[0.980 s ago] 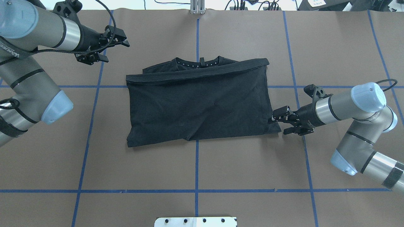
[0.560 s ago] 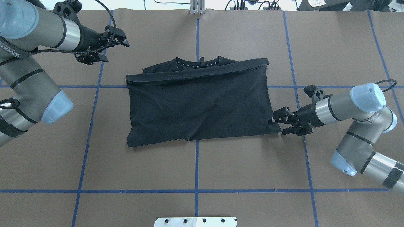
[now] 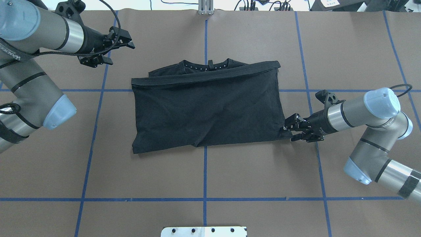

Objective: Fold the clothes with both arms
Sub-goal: 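Lower the right gripper to the folded shirt's corner nearest it and grasp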

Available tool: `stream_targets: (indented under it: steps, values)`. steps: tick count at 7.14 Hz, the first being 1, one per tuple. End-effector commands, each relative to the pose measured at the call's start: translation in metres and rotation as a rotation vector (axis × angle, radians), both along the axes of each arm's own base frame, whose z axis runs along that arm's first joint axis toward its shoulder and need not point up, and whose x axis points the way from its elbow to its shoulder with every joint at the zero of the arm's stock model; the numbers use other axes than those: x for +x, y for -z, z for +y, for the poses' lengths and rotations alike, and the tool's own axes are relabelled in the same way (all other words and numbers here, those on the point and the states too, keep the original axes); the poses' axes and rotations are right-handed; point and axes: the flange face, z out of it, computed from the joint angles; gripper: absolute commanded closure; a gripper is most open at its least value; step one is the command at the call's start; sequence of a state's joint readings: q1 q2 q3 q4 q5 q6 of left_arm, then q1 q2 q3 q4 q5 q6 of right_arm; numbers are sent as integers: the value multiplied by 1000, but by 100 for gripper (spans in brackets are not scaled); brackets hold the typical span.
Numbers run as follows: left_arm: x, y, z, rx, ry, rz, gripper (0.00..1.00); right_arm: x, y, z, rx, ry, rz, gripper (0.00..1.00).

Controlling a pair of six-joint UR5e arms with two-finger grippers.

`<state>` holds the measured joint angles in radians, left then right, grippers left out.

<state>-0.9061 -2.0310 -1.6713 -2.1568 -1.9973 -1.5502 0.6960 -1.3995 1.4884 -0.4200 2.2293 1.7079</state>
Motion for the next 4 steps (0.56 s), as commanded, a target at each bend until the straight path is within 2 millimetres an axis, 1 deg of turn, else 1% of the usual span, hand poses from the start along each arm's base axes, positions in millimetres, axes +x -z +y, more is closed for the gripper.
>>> stream_targets:
  steps: [1,2,3,4]
  values:
    - [1,-1,0,-1,-1,-2,0,1,3,1,0,16,-9,100]
    - [0,-1,-1,-1,0,-2,1,2,1,4,11,25,-8,100]
    - [0,0,0,1,0,0,1,4,11,11,20,57,-32,100]
    - [-1,2,1,4,0,2,1,16,35,25,29,141,-85,100]
